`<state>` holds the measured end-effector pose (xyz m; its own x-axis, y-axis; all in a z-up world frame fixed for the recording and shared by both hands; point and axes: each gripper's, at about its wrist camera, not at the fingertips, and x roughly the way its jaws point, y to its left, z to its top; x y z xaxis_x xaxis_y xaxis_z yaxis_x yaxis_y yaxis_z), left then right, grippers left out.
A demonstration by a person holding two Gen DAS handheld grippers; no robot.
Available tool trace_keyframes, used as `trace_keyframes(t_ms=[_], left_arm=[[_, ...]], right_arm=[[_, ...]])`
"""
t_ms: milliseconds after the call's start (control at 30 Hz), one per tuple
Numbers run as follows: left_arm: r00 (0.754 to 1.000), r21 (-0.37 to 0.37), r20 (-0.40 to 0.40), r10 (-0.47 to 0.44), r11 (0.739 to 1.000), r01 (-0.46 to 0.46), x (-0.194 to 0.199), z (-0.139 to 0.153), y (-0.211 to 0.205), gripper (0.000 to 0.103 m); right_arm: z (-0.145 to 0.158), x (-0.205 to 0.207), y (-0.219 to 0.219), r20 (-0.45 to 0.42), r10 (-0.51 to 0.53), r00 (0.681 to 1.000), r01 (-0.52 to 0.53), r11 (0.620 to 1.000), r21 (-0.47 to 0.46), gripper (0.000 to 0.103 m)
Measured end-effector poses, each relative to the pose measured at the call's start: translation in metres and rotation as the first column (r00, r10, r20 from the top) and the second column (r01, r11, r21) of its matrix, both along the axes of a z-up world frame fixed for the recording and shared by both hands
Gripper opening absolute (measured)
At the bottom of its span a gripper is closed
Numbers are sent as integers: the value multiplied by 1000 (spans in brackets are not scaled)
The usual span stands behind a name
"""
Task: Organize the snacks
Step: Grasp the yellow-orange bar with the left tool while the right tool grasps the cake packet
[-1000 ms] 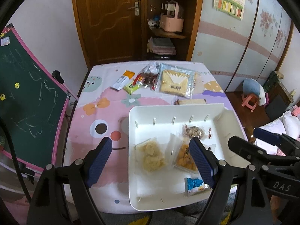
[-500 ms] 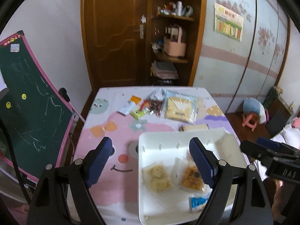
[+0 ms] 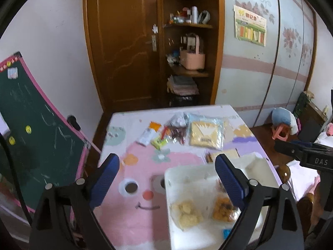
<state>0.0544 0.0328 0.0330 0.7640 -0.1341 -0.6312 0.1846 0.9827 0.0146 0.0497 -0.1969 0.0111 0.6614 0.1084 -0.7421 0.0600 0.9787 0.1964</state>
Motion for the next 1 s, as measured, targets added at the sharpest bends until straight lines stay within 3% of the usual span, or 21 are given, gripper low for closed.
trace_keyframes(t_ms=[133, 367, 567, 767, 1000], left_arm=[[997, 53, 73, 20, 998, -24, 19, 25, 5, 101], [972, 184, 221, 80, 975, -122, 58, 67, 0, 101], [982, 158, 169, 82, 981, -109, 117, 85, 3, 101], [994, 220, 32, 103, 969, -108, 207, 41, 1, 101], [982, 294, -146, 120, 953, -73, 292, -59, 1, 101]], right_arm=[[22, 17, -6, 34, -6, 999, 8, 999, -43, 85], [78, 62, -19, 142, -2, 990, 13, 997, -76, 85], [104, 109, -21, 195, 13, 981, 16, 989, -149, 85], [78, 171, -26, 131, 15, 991, 9, 983, -185, 85], [-9, 235, -37, -62, 46, 997, -53, 992, -115, 85]])
